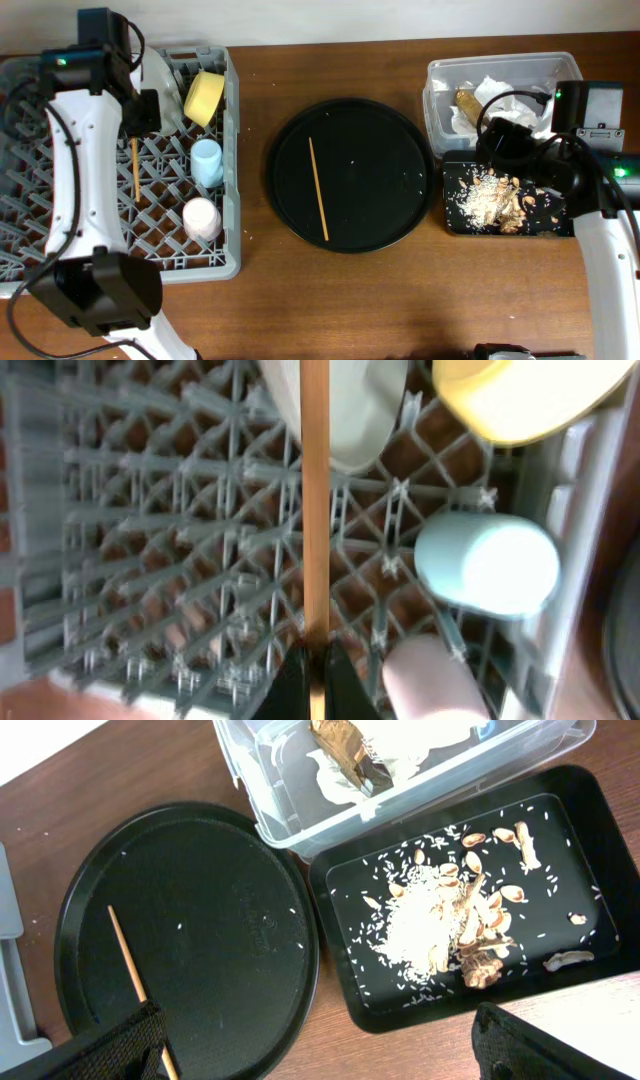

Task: Sort waste into correct bins and load items into the dishwasher rack
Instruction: 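Lower the chopstick into the rack and release it, then move the left gripper back to the tray and grasp the second chopstick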

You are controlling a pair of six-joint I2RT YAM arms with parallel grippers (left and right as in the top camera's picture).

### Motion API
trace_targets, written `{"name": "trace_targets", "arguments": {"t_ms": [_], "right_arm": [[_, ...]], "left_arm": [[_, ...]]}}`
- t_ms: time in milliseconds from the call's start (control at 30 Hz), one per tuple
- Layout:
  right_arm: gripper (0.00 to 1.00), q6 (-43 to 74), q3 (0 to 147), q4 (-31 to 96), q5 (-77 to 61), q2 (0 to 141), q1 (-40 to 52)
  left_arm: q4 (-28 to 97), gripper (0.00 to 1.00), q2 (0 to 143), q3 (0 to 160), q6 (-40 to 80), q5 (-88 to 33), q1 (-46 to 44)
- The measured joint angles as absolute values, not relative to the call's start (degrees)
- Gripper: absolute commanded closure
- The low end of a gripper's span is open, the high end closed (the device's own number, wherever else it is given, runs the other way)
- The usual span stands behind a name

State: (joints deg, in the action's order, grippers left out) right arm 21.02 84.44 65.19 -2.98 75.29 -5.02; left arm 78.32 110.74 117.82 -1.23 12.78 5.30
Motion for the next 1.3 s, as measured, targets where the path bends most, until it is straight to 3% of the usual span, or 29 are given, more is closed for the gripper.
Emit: {"name": "trace_targets", "arguments": {"t_ms": [100,167,267,333,733,800,967,1167,1300], "right_arm": [[0.02,21.0,84.4,65.1,-3.0,75.3,-5.0],[0.02,21.0,84.4,65.2,-3.0,75.3,-5.0],[0.02,21.0,84.4,65.2,-3.0,75.3,-5.0],[0.02,21.0,84.4,65.2,-3.0,75.3,-5.0],[0.02,21.1,84.4,65.2,-3.0,75.3,-5.0],[0.02,21.0,84.4,65.2,-3.0,75.3,-5.0],[0.02,21.0,84.4,65.2,-3.0,75.3,-5.0],[0.02,21.0,84.4,65.2,-3.0,75.3,-5.0],[0.01,21.0,84.4,65.3,-3.0,75.3,-5.0]], "left_arm": [[71.7,0.99,110.8,112.8,-5.3,12.8,6.3],[68.8,0.87,110.8,110.0,-8.3,13.3,6.9],[67.3,0.57,110.8,107.1,-11.6,14.2,7.2],[66.8,0.52,110.8,107.1,-12.3,14.2,7.2],[68.7,0.53,110.8,109.6,-8.7,8.2,4.7],[68.7,0.66,110.7,111.3,-8.3,3.6,3.1],[69.7,0.66,110.2,111.9,-1.7,-6.4,-7.1],[58.0,0.66,109.9,102.4,8.8,-8.1,-17.5],[46.2,0.66,110.0,89.6,20.5,-2.9,-23.9]]}}
